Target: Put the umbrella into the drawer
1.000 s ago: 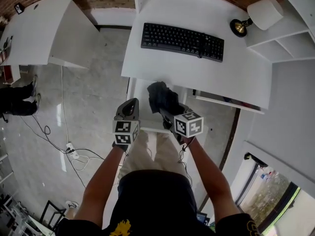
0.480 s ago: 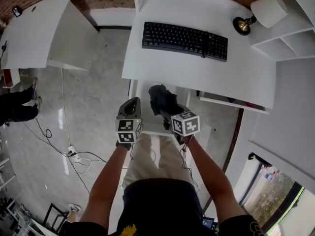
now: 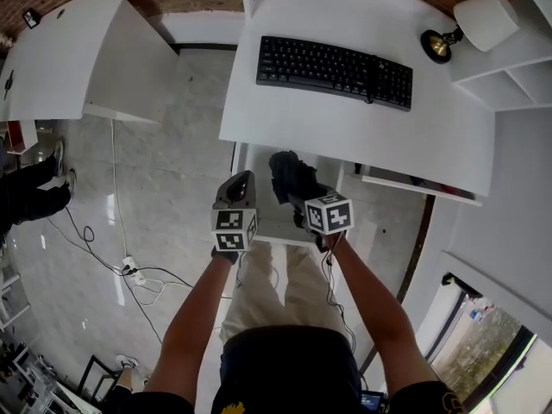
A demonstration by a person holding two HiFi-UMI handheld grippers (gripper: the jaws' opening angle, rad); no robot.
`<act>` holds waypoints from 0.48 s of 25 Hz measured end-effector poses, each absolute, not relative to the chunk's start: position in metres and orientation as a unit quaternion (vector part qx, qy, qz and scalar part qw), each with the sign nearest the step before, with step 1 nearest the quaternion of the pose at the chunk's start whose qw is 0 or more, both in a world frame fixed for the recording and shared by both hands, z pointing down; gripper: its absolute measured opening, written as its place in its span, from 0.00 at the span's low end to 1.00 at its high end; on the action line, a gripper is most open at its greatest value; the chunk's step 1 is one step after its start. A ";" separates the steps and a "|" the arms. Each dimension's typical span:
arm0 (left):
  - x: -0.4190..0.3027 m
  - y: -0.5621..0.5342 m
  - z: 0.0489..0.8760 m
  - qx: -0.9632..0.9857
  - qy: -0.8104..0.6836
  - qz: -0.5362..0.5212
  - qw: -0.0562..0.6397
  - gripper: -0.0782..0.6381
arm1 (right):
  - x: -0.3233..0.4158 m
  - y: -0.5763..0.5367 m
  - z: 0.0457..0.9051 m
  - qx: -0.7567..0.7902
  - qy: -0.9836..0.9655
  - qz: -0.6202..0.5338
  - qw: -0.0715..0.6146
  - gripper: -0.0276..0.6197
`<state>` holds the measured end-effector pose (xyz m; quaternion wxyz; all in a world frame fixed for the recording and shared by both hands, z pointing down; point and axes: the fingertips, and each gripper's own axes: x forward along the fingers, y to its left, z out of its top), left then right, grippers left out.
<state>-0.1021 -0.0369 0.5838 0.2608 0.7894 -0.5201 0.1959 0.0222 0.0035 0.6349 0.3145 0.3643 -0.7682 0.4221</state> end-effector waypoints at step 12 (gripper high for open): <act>-0.101 -0.049 0.604 0.792 -0.517 0.198 0.258 0.13 | 0.016 -0.014 0.665 0.377 -0.771 0.391 0.332 0.39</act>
